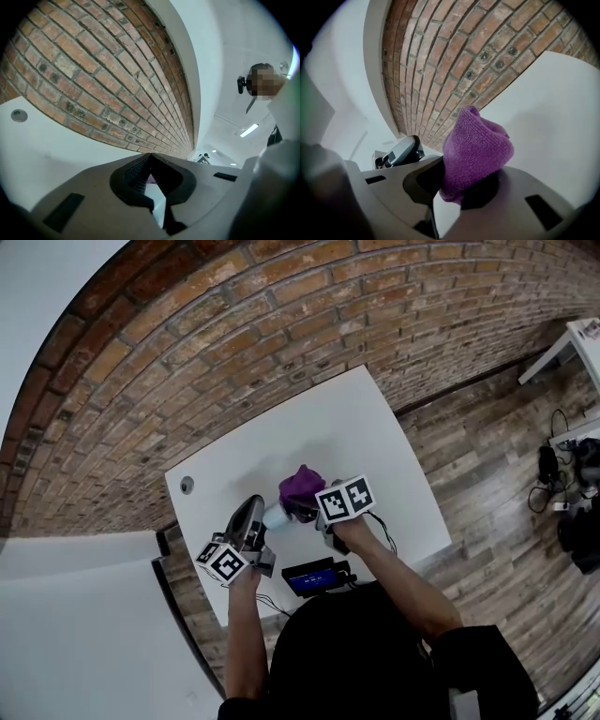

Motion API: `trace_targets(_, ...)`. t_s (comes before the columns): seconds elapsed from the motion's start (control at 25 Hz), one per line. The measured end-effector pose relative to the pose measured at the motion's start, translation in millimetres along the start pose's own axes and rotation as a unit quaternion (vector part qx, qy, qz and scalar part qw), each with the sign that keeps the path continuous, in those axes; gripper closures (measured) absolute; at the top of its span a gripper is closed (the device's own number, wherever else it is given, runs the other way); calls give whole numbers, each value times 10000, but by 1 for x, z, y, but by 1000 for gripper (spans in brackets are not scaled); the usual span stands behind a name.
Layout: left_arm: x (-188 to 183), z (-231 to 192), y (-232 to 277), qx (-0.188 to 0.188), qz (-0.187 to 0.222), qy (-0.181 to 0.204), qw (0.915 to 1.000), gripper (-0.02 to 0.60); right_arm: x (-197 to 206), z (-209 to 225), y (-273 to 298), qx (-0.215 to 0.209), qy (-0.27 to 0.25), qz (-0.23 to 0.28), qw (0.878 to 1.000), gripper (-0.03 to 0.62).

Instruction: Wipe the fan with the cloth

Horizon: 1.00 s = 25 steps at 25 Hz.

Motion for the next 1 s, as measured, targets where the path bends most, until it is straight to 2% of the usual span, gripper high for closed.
trace_targets(0.08, -3, 11, -3, -40, -195, 173, 9997, 577, 0, -1, -8, -53, 7, 133, 9999, 522)
trace_targets(0.16, -3, 22, -7, -130, -487, 501, 9975, 575, 0, -3, -17, -137, -5, 265, 9996, 522)
trace_targets(0.28, 1, 32, -7, -264, -811, 992, 9914, 577, -3, -14, -28, -511, -90, 550, 9971, 522)
trace_targets(0.4, 4, 33, 2, -302, -913, 1192, 9882, 577, -8, -31, -29, -1006, -358, 768, 9913, 522)
trace_targets(0.52, 9, 34, 9, -449, -1134, 1421, 9823, 577, -2, -36, -17, -1169, -472, 726, 9894, 522)
trace_targets(0.84, 10, 35, 8, -592, -1138, 1336, 9827, 577, 16, 8, 2, -1161, 412, 600, 9906, 522)
trace_targets(1.0, 11, 33, 7, -601, -1066, 1221, 9849, 577, 21, 23, 9, -838, 462, 197, 9952, 522)
Point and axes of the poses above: the fingertips, and each gripper's own axes: y forward along the fingers, z to its right, x out of its underside, the point moved 10 cm from there along -y, backward along the fingers, and after that the axes turned 14 degrees about -z, right-handed, at the moved point
